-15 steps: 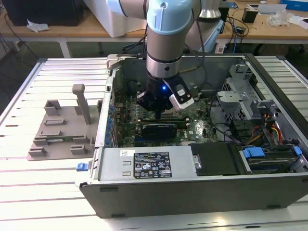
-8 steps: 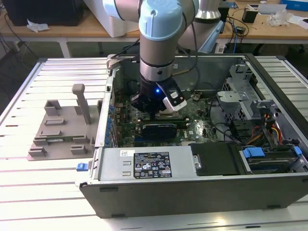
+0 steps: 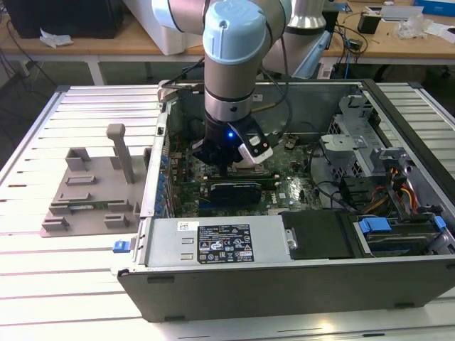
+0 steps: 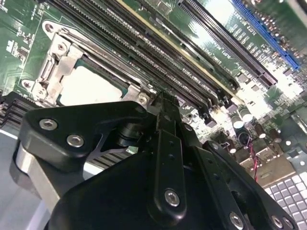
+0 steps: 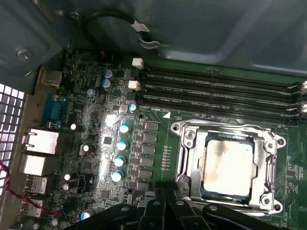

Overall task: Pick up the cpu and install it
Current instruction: 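Install the second cpu locking lever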

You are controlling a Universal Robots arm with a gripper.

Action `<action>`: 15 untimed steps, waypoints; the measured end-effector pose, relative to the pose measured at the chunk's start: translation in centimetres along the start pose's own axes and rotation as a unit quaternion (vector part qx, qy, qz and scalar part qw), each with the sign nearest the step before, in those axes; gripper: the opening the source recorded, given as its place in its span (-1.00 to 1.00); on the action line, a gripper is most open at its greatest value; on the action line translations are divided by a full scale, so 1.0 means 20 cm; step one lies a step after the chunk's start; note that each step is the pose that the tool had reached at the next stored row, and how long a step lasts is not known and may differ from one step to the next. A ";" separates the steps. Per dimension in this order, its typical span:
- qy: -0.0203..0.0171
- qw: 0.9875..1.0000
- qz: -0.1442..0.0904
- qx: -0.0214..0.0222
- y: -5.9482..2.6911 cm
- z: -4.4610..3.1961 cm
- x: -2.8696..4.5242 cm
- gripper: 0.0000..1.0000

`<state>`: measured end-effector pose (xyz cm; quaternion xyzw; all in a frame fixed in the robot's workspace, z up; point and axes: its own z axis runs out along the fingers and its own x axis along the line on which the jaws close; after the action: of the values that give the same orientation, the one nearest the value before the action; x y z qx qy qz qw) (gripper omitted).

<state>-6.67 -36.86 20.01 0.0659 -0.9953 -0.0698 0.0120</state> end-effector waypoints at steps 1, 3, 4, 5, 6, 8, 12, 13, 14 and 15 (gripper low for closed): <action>0.000 1.000 -0.001 0.000 0.000 0.001 -0.001 -0.79; -0.001 1.000 -0.002 0.000 0.004 -0.021 -0.002 -0.79; 0.000 1.000 -0.002 0.000 0.008 -0.039 -0.002 -0.79; 0.000 1.000 -0.002 0.000 0.017 -0.061 -0.005 -0.79; 0.000 1.000 -0.002 0.000 0.022 -0.064 -0.012 -0.79; 0.000 1.000 -0.001 0.005 0.039 -0.064 -0.057 -0.79; 0.002 1.000 -0.001 0.015 0.061 -0.062 -0.142 -0.79; 0.003 1.000 -0.001 0.017 0.066 -0.061 -0.158 -0.79; 0.004 1.000 -0.001 0.021 0.074 -0.059 -0.188 -0.79; 0.006 1.000 0.000 0.026 0.082 -0.056 -0.221 -0.79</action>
<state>-2.47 -34.82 21.28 0.0669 -0.9967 -0.0433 0.0158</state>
